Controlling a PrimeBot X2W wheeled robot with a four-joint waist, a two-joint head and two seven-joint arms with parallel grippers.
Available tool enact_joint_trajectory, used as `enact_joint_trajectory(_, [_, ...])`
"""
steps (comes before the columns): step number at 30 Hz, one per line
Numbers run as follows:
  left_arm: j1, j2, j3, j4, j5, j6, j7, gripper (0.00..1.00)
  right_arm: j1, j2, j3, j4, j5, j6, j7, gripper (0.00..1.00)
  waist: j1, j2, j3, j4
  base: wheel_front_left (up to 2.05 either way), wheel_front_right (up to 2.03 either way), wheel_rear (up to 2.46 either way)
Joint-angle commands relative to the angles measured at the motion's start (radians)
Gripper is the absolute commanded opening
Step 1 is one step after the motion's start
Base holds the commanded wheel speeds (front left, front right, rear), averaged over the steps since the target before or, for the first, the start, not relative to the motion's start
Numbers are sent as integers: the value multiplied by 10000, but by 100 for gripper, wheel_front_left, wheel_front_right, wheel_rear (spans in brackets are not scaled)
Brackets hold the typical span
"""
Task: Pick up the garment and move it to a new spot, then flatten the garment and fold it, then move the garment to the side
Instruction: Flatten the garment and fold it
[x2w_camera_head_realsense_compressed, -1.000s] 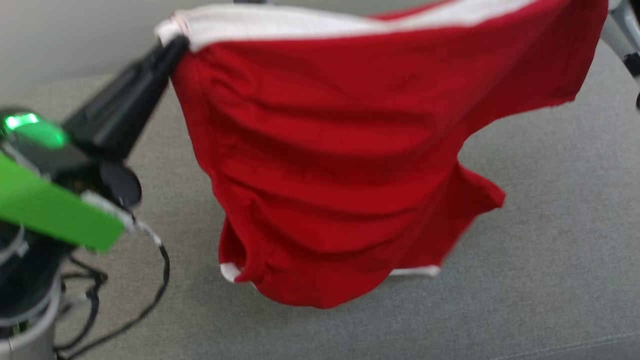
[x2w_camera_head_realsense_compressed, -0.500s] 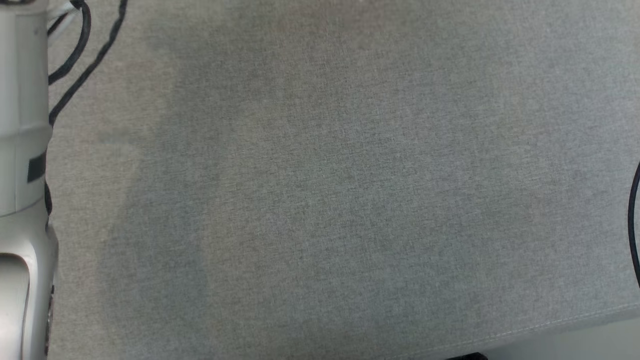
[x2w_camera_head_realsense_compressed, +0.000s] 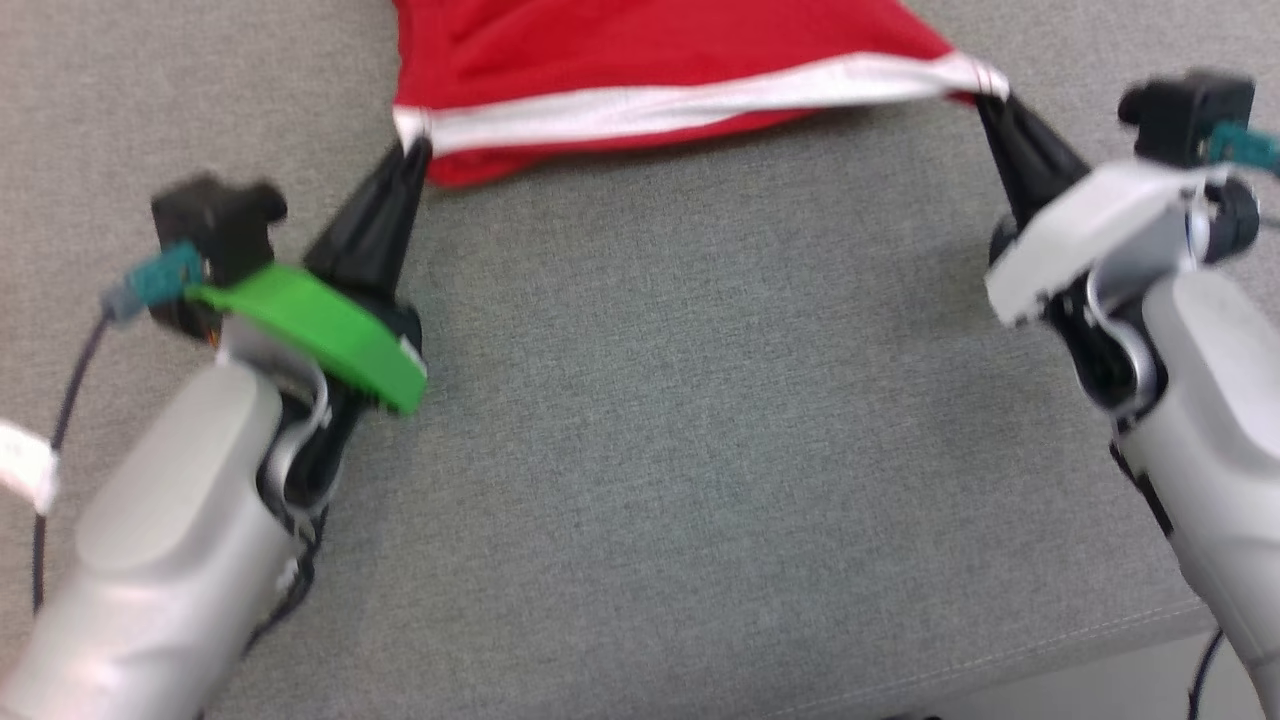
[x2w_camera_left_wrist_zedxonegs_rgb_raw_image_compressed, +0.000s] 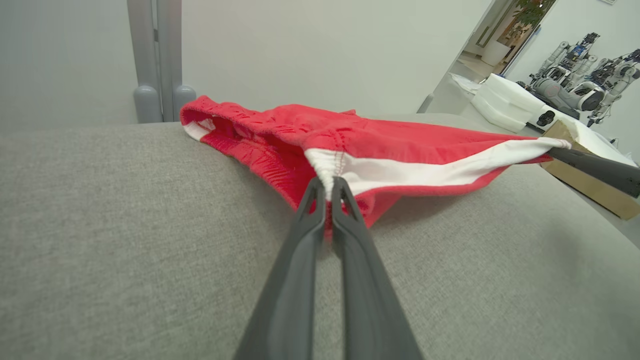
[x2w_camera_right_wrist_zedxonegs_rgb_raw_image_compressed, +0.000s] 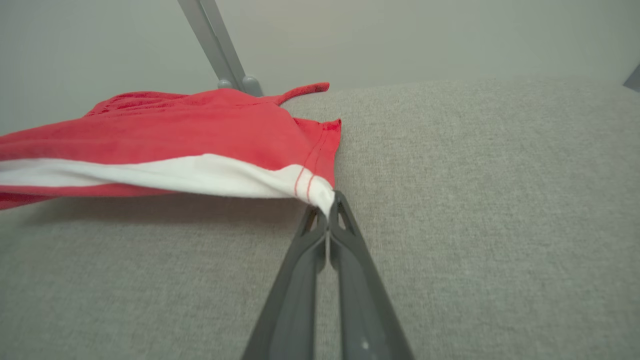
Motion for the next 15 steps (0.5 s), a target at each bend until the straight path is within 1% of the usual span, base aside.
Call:
enact_joint_trajectory(1, [805,114,-24,-177,-239,-25,-266,0,762,-323,184,-245,253,-16,-215,0,0,0,-896,196,0,0,0])
enact_joint_trajectory(3, [2048,261,-159,-496,-171,-17,-469,0,1988,-833,426,-623,625,-17,-376,0,0,0,-1375,305,0,0,0])
enact_joint_trajectory(5, [3403,110,-117,-913,-272,45,-554,0,3332,-1419,539,-968,985,-19,-498,0,0,0,-1953,498,0,0,0])
enact_joint_trajectory(7, [4855,-110,100,-1427,-380,243,-582,0,4797,-1974,597,-1381,1466,-22,-494,0,0,0,-2554,712,0,0,0])
enact_joint_trajectory(10, [6969,-254,426,-2190,-190,571,-586,0,6895,-2744,456,-2015,1915,-28,-415,0,0,0,-3310,967,0,0,0])
enact_joint_trajectory(12, [7906,-311,430,-2640,-100,689,-591,0,8205,-3103,118,-2467,2165,-30,-459,0,0,0,-3601,1189,0,0,0])
enact_joint_trajectory(15, [8653,-368,683,-3212,1,846,-596,0,9428,-3242,-558,-3272,2487,-31,-456,0,0,0,-3654,1383,0,0,0])
